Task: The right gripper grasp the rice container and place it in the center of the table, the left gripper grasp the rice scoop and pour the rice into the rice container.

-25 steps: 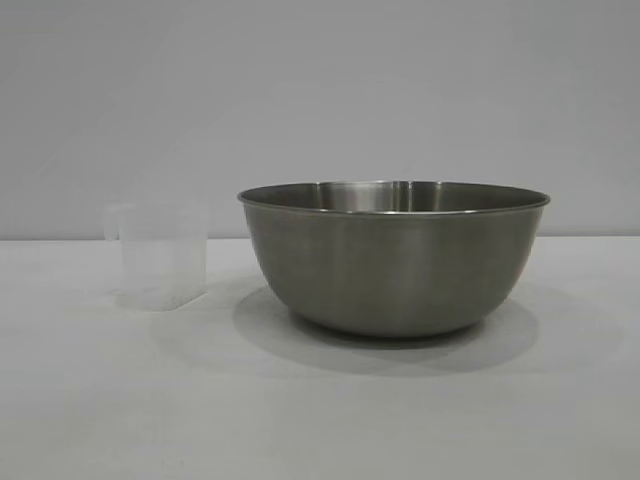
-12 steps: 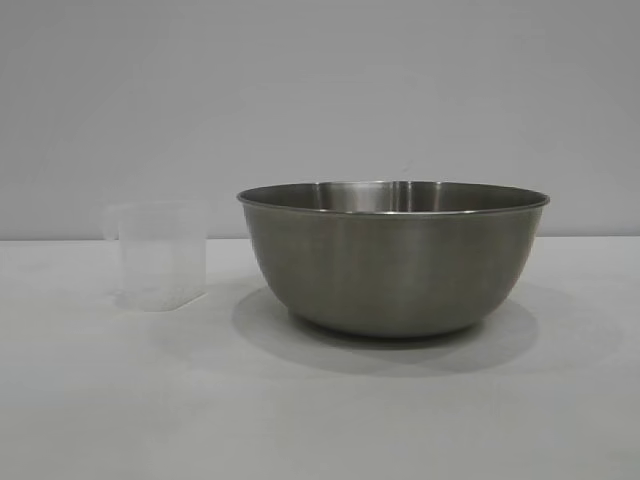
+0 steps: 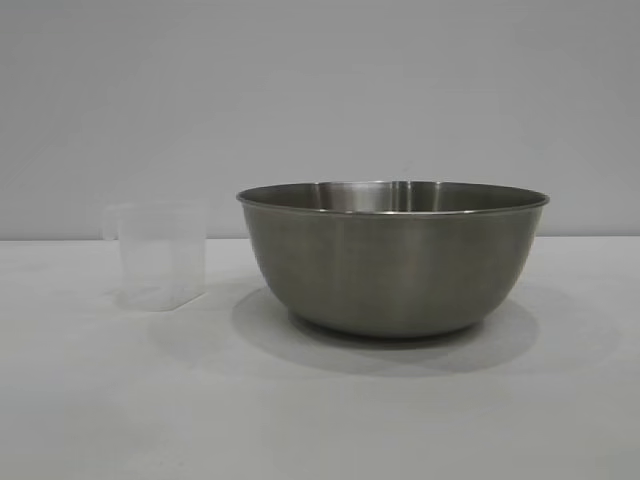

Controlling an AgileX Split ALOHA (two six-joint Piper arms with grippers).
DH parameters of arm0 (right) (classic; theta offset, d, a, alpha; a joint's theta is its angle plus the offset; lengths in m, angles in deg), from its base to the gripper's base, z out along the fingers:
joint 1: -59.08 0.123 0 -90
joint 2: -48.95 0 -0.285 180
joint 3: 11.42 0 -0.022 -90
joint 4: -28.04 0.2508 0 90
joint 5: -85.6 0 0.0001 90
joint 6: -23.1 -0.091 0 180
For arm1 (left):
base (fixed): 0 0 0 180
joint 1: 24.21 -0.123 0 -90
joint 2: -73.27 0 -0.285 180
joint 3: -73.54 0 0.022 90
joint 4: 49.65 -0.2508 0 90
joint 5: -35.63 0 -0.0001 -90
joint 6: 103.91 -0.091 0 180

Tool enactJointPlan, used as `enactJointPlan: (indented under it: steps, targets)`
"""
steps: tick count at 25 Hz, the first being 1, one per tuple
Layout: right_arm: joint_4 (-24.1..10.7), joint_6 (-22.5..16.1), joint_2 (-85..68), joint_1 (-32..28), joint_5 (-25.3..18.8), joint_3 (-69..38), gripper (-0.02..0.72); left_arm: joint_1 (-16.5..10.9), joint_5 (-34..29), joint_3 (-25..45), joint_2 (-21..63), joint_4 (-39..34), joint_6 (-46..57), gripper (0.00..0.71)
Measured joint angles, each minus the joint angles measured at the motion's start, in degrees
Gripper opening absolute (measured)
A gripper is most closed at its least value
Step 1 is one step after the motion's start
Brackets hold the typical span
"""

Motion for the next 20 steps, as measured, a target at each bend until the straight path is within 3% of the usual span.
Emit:
enactJointPlan:
  steps: [5,10,20]
  targets:
    - [1.58,2.29,-0.27,0.0,-0.11,0.0,0.279,0.0,0.0,0.0,0.09,0.0,-0.07,0.195]
    - [4.14,1.6,-0.27,0.0,-0.11,0.0,0.279,0.0,0.0,0.0,0.09,0.0,-0.07,0.195]
    - [4.4,1.34,-0.27,0.0,-0.11,0.0,0.279,0.0,0.0,0.0,0.09,0.0,-0.07,0.195]
